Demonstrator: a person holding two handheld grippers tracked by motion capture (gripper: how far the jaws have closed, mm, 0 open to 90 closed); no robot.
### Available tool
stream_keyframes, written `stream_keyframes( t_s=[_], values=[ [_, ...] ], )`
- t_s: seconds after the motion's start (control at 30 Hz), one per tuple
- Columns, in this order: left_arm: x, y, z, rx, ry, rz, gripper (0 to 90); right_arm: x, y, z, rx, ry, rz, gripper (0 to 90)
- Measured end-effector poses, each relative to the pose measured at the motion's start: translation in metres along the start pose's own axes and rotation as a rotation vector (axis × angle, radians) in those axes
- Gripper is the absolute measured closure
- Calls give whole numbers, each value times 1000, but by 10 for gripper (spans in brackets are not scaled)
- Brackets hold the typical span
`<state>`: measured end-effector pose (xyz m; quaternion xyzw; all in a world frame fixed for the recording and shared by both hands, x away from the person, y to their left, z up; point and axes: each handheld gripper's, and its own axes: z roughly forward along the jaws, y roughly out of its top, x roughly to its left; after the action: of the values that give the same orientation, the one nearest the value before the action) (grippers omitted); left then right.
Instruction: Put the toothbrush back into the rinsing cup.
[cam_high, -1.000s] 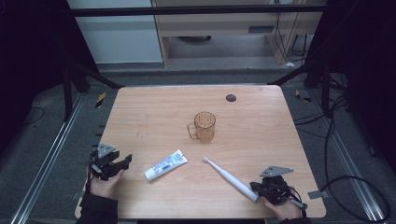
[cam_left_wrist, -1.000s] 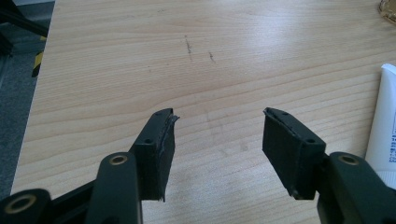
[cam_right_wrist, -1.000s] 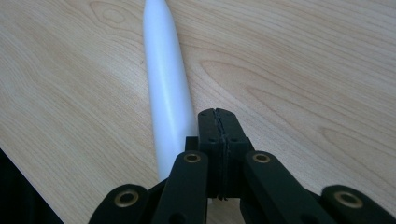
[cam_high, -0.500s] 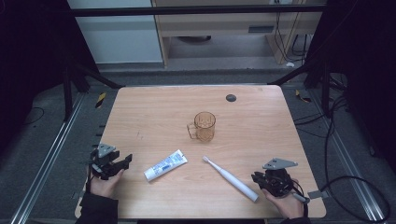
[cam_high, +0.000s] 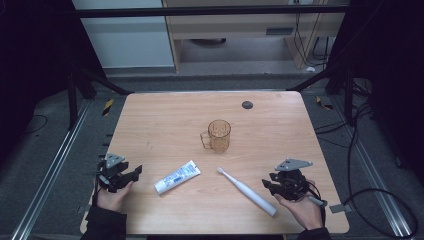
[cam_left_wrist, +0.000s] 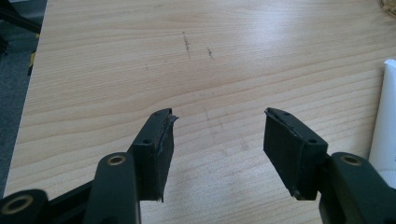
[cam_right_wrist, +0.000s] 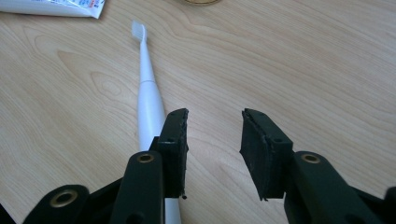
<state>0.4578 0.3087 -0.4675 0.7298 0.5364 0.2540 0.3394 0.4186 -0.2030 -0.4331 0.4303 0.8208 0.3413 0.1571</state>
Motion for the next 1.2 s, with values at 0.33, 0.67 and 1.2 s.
stream_keyframes(
  t_s=[0.33,0.67,1.2],
  values=[
    [1,0,0,2,-3,0,416,10,20,6,43,15,-36,560],
    [1,0,2,10,-7,4,412,23,38,11,104,35,-87,549],
    [0,0,3,19,-7,11,409,35,42,32,204,72,-135,544]
  ],
)
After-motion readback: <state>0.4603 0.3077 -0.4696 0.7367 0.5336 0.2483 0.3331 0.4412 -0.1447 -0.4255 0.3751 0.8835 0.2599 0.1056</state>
